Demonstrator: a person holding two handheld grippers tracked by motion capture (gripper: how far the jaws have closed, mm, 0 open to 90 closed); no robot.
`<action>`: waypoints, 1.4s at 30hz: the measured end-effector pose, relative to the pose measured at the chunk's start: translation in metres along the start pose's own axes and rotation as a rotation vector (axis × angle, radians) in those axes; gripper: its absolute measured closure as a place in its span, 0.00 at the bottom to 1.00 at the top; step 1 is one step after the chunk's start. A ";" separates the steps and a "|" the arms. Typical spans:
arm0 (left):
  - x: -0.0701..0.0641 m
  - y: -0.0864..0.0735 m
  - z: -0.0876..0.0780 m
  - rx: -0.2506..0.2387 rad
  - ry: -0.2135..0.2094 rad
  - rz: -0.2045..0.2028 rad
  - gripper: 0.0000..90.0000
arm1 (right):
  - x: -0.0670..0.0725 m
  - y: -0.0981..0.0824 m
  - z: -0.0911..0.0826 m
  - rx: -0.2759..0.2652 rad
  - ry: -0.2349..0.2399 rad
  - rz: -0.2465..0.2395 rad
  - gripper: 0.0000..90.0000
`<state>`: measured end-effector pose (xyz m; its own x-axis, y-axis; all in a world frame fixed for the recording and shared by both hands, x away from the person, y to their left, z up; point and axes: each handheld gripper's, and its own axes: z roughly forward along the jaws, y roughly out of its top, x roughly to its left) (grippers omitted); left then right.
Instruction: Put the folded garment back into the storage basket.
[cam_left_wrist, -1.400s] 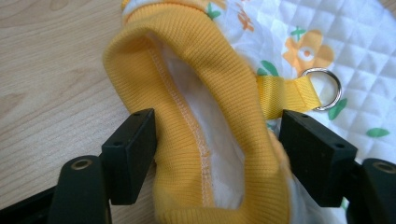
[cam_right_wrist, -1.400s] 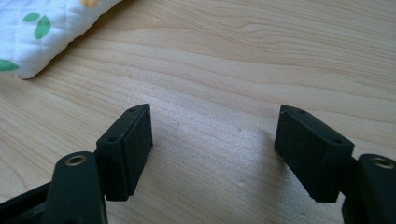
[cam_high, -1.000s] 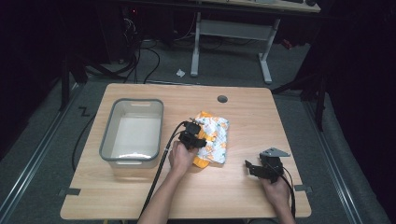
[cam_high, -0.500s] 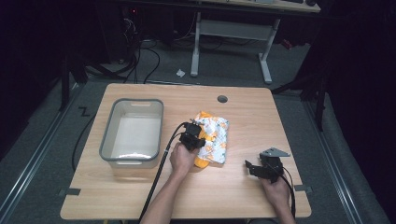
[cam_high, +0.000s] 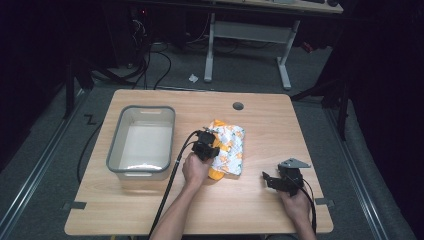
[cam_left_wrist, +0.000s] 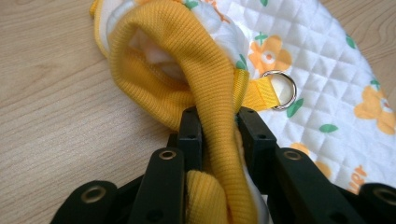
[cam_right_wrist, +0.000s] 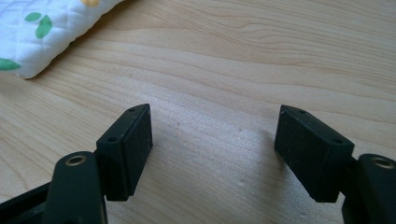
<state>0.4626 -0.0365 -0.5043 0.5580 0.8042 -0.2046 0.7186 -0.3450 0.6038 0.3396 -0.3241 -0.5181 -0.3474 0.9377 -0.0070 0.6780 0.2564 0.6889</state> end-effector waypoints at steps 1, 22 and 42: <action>0.000 0.000 -0.001 -0.001 -0.002 0.000 0.82 | 0.000 0.000 0.000 0.000 0.000 0.001 0.31; -0.010 0.005 -0.038 -0.103 -0.068 0.059 0.82 | 0.000 0.000 0.000 0.000 0.001 -0.003 0.31; -0.024 0.001 -0.074 -0.183 -0.129 0.112 0.82 | 0.000 0.000 0.000 0.000 0.001 -0.004 0.31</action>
<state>0.4191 -0.0205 -0.4421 0.6865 0.6937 -0.2179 0.5687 -0.3256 0.7553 0.3396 -0.3242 -0.5182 -0.3511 0.9363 -0.0088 0.6767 0.2602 0.6887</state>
